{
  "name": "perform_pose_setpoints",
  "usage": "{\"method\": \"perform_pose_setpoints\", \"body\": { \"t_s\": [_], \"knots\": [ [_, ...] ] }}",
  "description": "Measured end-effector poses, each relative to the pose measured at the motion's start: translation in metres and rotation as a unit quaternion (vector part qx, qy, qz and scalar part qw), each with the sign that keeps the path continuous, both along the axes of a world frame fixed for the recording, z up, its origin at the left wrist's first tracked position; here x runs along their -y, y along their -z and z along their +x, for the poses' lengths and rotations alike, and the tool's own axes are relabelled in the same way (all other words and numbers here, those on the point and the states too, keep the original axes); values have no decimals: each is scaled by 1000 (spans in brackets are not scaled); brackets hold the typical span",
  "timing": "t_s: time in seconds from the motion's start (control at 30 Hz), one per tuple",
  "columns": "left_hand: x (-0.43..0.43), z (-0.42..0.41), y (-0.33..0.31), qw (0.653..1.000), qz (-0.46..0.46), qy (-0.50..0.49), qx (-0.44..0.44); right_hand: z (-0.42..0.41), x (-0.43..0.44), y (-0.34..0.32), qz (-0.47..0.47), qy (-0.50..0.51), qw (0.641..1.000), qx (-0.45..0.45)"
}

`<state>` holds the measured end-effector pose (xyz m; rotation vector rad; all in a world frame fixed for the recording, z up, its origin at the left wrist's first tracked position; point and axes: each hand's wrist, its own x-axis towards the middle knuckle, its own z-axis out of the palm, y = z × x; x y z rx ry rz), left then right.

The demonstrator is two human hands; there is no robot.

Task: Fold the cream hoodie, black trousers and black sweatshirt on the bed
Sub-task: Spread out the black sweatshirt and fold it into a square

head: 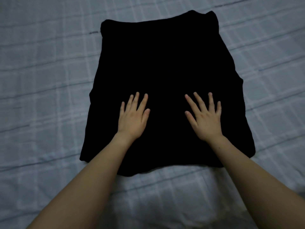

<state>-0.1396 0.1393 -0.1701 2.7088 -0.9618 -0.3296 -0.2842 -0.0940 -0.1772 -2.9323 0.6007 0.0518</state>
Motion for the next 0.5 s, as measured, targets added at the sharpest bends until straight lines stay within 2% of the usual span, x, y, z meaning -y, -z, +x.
{"method": "perform_pose_setpoints", "body": {
  "t_s": [0.13, 0.37, 0.5],
  "knots": [
    [-3, -11, 1, 1000, 10, -21, 12, -9, -1, -2, -19, -14, 1000, -20],
    [-4, 3, -5, 997, 70, 18, -1, -10, 5, -6, -10, -21, 999, -38],
    [-9, -4, 7, 999, 26, 9, 34, -12, 2, -1, -17, -12, 1000, -11]
  ]
}}
